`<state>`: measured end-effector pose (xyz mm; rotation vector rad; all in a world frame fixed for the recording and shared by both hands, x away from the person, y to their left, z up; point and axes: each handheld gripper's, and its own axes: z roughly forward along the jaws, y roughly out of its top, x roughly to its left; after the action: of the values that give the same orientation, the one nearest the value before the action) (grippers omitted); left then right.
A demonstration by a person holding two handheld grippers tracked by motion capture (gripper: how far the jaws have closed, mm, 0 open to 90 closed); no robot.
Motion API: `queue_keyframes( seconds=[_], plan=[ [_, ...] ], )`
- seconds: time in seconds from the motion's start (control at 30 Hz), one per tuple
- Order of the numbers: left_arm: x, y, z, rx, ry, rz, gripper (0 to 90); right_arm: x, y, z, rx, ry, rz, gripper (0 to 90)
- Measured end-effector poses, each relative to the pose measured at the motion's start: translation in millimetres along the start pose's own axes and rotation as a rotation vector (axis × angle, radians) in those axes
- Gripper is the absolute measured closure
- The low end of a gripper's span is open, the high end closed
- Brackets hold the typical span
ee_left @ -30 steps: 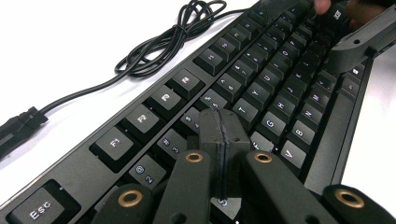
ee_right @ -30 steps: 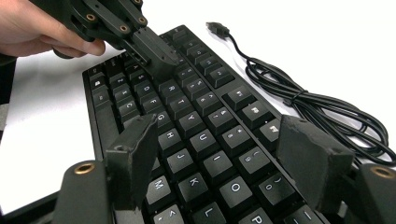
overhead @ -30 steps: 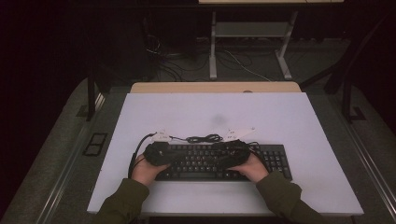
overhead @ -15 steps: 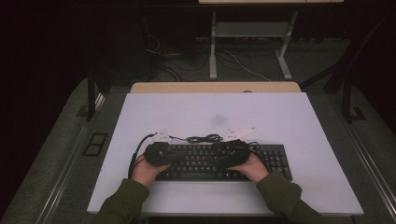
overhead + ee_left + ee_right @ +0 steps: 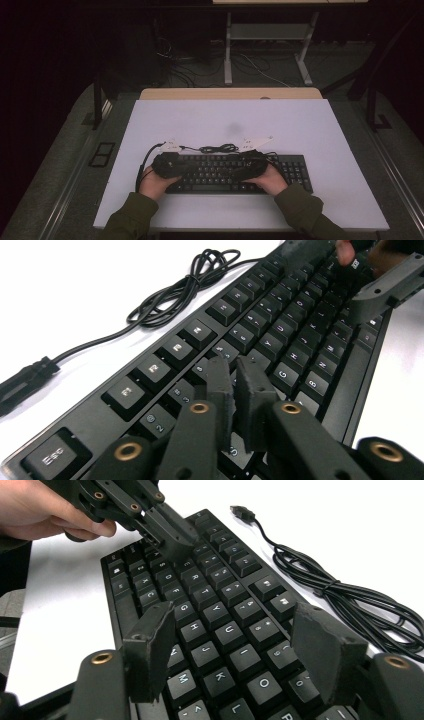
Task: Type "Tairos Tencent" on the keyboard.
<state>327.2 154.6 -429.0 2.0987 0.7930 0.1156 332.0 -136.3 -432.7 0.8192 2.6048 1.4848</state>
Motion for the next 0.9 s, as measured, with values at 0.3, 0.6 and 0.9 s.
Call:
queue_keyframes(
  seconds=[0.3,0.6,0.9],
  plan=[
    [-1.3,-2.2,-6.0,-0.008,0.022,-0.010,67.5,5.0,1.2,0.6,0.009,0.023,-0.002,50.0],
    [-3.0,-5.1,-6.3,-0.025,0.048,-0.023,47.9,15.8,0.9,7.0,0.057,0.075,-0.027,72.1],
    [-3.7,-7.2,-4.1,-0.035,0.053,-0.016,36.7,21.9,-0.3,12.2,0.086,0.097,-0.065,88.3]
  ],
)
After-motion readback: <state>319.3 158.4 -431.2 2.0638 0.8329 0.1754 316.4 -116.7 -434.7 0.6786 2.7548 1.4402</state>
